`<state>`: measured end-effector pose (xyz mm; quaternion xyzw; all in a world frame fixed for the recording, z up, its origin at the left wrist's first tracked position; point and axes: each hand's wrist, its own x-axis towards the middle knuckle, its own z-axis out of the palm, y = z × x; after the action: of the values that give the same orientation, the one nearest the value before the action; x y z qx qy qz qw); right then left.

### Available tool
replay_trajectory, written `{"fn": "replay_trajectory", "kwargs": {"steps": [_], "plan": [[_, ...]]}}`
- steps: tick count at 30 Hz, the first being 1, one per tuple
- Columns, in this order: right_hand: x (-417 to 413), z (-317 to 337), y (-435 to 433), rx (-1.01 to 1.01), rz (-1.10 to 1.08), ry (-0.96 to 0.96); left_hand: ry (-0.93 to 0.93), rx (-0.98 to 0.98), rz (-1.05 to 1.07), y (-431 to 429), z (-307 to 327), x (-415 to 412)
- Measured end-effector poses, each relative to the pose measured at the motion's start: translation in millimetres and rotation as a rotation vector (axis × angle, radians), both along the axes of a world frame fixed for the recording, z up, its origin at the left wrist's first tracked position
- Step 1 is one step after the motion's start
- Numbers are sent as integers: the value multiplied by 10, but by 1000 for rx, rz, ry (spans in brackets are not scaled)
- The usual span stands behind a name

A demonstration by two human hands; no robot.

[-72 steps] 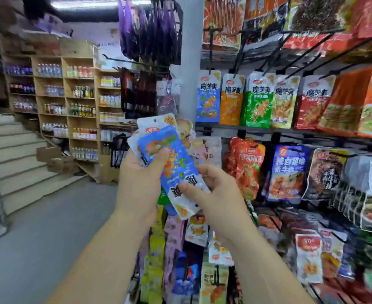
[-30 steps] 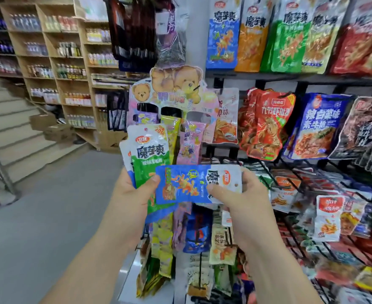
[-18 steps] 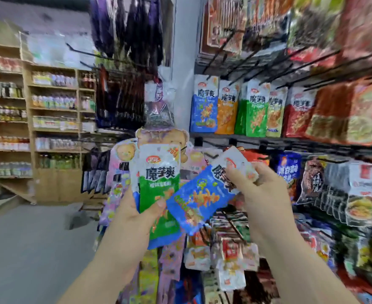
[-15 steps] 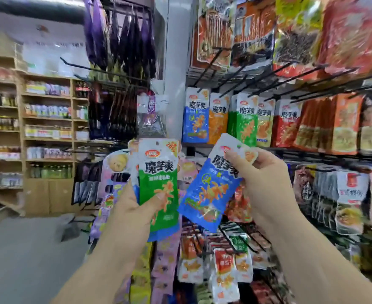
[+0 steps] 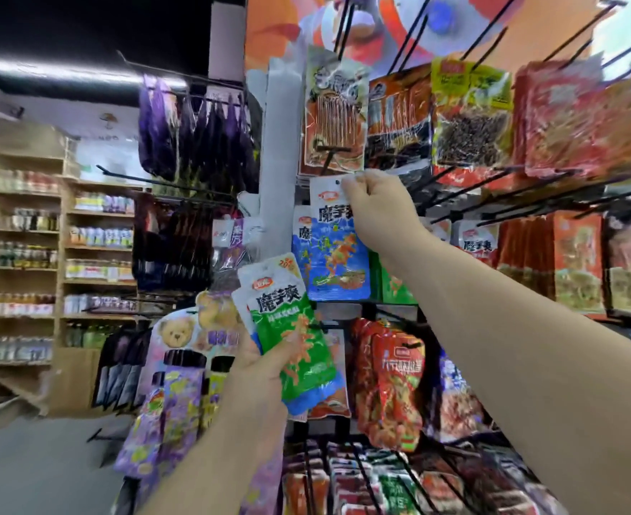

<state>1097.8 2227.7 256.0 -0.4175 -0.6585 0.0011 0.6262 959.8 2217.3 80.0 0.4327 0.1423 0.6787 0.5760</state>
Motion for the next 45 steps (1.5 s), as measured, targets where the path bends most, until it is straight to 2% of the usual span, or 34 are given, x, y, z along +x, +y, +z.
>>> {"fn": "replay_trajectory", "kwargs": {"steps": [3, 16, 29, 33, 37, 41, 43, 45], "plan": [[-23, 34, 122, -9, -15, -20, -12, -4, -21, 5, -25, -22], [-135, 160, 189, 14, -36, 71, 109, 84, 156, -115, -41, -129], [-72, 77, 358, -37, -58, 43, 160, 97, 185, -86, -98, -169], [-63, 13, 490, -84, -146, 17, 180, 122, 202, -103, -104, -161], [-18, -104, 557, -135, -250, -109, 176, 114, 180, -110, -114, -170], [83, -337, 405, 96, -325, -246, 174, 81, 158, -92, -110, -173], [121, -434, 338, 231, -336, -427, 170, 66, 141, -82, -96, -167], [157, -483, 332, 226, -417, -707, 161, 53, 133, -73, -85, -165]]}}
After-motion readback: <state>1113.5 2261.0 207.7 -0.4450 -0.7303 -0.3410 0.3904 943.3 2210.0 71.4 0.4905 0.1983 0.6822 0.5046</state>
